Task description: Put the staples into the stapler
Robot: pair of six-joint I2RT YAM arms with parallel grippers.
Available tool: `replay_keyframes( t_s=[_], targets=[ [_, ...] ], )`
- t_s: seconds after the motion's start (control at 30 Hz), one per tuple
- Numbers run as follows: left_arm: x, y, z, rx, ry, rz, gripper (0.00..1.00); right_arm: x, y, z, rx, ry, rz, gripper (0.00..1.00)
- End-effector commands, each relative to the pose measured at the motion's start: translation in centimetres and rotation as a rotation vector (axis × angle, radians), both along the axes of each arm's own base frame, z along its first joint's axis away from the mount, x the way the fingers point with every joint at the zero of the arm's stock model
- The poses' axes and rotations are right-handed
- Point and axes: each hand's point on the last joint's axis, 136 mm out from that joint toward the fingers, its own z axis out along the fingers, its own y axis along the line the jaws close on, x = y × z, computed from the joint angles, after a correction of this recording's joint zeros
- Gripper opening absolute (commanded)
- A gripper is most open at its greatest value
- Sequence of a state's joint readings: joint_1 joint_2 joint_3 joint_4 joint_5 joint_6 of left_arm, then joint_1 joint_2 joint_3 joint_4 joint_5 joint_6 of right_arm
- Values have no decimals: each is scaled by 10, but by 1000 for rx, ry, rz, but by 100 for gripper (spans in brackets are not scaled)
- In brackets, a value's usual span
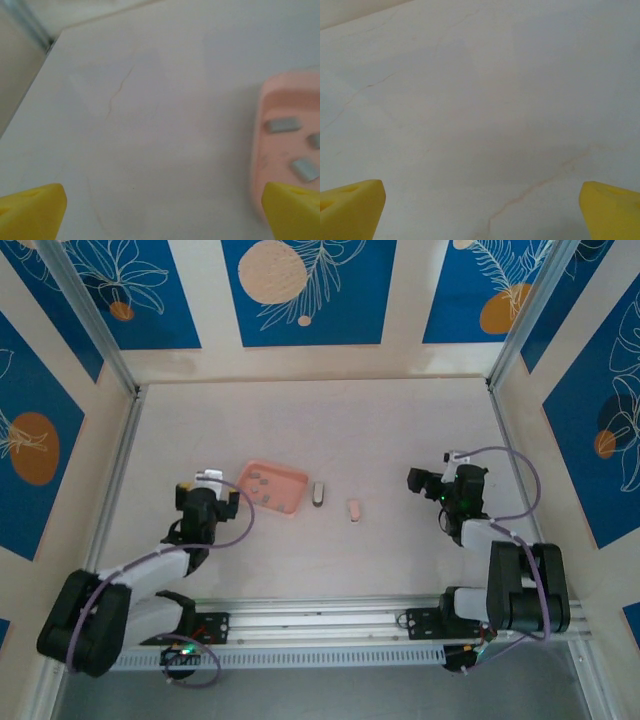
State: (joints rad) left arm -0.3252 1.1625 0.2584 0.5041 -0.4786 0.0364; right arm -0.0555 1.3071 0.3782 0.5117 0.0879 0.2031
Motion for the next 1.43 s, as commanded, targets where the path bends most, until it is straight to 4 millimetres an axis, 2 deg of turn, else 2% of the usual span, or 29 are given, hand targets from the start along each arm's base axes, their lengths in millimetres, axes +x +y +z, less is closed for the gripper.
replay_keyframes(
  t_s=[0.0,0.07,0.13,0.17,0.2,0.27,0.3,0.33,0.37,0.4,0.43,0.5,1.4],
  targets=[
    [27,10,37,-29,-205,52,100,23,22,25,-116,-177,93,99],
    [39,2,39,6,-257,-15,100,29,33,12,-191,-186,103,99],
    [45,11,29,9,-280,38,100,25,17,6,-135,-202,52,99],
    [45,12,27,7,-306,29,100,25,15,9,-124,-226,44,99],
    [42,13,32,1,-343,29,100,27,14,8,-119,-196,42,99],
    [42,12,26,-29,-301,15,100,38,18,2,-106,-123,75,99],
    [49,15,23,-57,-275,13,100,35,16,2,-83,-125,81,99],
    [56,19,3,-92,-173,8,100,36,18,3,-86,-131,88,99],
    [69,28,4,-108,-176,36,100,36,18,2,-101,-125,79,99],
    [70,30,-2,-137,-141,32,100,37,18,3,-101,-131,80,99],
    [66,31,-3,-164,-121,21,100,36,18,2,-100,-125,80,99],
    [69,32,1,-159,-159,19,100,36,17,2,-98,-127,79,99],
    [69,26,0,-159,-143,-12,100,36,18,2,-98,-126,80,99]
  ],
)
